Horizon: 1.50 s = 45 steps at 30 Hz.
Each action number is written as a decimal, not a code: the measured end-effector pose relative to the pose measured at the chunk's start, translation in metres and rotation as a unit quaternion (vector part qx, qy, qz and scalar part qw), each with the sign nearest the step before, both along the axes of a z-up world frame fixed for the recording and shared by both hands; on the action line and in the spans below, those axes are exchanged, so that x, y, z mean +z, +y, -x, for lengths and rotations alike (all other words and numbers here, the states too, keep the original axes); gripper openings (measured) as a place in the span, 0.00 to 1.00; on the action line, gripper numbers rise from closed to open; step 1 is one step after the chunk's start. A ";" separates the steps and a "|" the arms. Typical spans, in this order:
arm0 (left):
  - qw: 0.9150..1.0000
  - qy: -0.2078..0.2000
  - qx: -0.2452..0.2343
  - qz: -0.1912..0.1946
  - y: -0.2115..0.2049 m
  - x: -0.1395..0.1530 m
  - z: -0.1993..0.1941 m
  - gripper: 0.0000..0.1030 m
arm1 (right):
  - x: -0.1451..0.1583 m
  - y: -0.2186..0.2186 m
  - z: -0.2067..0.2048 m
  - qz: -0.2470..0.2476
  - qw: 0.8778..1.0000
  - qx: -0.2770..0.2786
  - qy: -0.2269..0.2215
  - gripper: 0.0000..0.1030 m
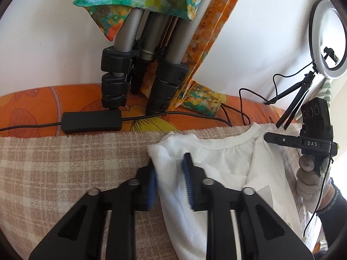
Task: Fold small clothes
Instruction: 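Grasp the collar end with both grippers and fold it over toward the hem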
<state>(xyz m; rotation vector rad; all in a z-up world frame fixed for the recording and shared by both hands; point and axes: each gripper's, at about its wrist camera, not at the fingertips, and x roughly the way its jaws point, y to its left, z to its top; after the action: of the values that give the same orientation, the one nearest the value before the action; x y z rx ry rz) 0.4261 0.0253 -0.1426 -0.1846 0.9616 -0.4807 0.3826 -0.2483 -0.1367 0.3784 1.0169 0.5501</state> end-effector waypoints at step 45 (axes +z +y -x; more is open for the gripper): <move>0.988 -0.128 -0.058 -0.069 0.008 0.065 0.326 0.05 | 0.078 0.005 0.339 0.086 0.992 0.000 -0.093 0.05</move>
<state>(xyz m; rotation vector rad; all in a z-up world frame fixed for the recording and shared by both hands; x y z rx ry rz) 0.1003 0.0332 -0.0773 0.0574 0.7524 -0.5284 0.0440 -0.2438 -0.0589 0.1701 0.8763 0.4834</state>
